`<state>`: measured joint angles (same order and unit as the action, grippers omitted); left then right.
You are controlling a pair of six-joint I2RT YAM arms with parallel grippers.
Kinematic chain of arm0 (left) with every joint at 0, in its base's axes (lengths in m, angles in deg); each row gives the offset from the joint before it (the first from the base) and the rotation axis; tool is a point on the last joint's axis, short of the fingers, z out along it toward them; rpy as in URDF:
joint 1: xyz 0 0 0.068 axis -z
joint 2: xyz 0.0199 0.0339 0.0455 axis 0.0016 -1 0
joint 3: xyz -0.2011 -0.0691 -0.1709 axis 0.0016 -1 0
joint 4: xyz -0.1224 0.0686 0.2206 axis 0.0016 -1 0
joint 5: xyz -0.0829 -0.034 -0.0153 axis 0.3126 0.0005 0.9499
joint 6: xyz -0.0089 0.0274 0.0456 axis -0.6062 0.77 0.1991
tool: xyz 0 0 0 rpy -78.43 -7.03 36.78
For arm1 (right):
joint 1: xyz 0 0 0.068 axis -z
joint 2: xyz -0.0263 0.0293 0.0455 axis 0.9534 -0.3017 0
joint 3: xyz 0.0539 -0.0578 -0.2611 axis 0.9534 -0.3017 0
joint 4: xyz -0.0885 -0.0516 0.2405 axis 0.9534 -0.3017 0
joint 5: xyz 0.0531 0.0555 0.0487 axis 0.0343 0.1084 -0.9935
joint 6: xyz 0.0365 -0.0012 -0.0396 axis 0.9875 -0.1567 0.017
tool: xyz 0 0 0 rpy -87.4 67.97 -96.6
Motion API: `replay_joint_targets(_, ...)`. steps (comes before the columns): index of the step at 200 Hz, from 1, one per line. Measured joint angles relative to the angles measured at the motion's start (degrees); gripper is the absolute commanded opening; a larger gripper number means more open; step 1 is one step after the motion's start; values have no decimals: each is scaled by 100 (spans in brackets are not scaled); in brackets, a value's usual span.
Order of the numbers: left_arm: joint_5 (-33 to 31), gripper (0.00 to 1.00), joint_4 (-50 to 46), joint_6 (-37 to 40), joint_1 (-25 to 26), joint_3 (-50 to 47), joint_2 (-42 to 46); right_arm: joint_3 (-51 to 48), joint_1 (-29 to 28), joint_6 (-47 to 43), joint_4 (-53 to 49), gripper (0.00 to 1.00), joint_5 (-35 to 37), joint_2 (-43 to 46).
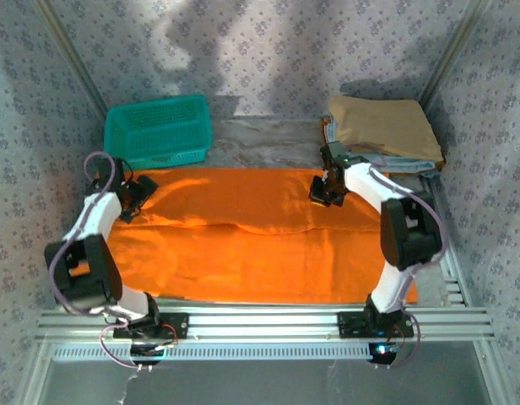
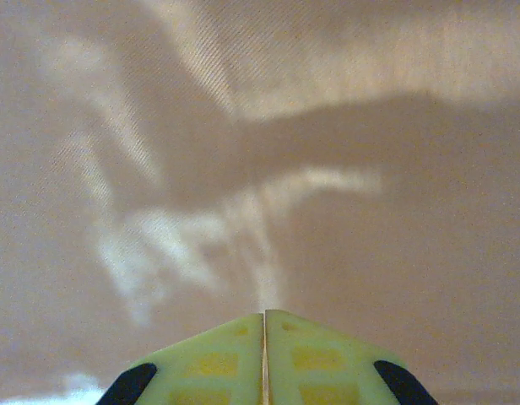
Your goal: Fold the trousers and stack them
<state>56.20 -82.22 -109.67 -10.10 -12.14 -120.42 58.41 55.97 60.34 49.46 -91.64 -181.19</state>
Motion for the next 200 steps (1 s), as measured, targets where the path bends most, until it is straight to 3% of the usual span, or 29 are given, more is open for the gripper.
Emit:
replay_joint_targets(28,-269,93,-332,-166,321,-662,811,-800,-131,22,-33,11,20,758)
replay_joint_targets(54,-935,94,-1099,-437,116,-977,1578,-1244,-313,26,-160,11,42,938)
replay_joint_targets(103,-1888,94,-2009,-817,-1631,-975,2828,-1303,-553,22,-236,12,-4,964)
replay_joint_targets(152,-1849,90,-1786,-968,-3692,-1700,2909,-1161,-785,-15,-168,12,-256,927)
replay_joint_targets(168,-1751,87,-1637,-1001,-3982,-2004,2907,-1163,-785,-42,-140,12,-339,898)
replay_joint_targets(200,-1545,86,-1132,-1088,-4022,-2334,2771,-1178,-785,-129,-79,12,-420,793)
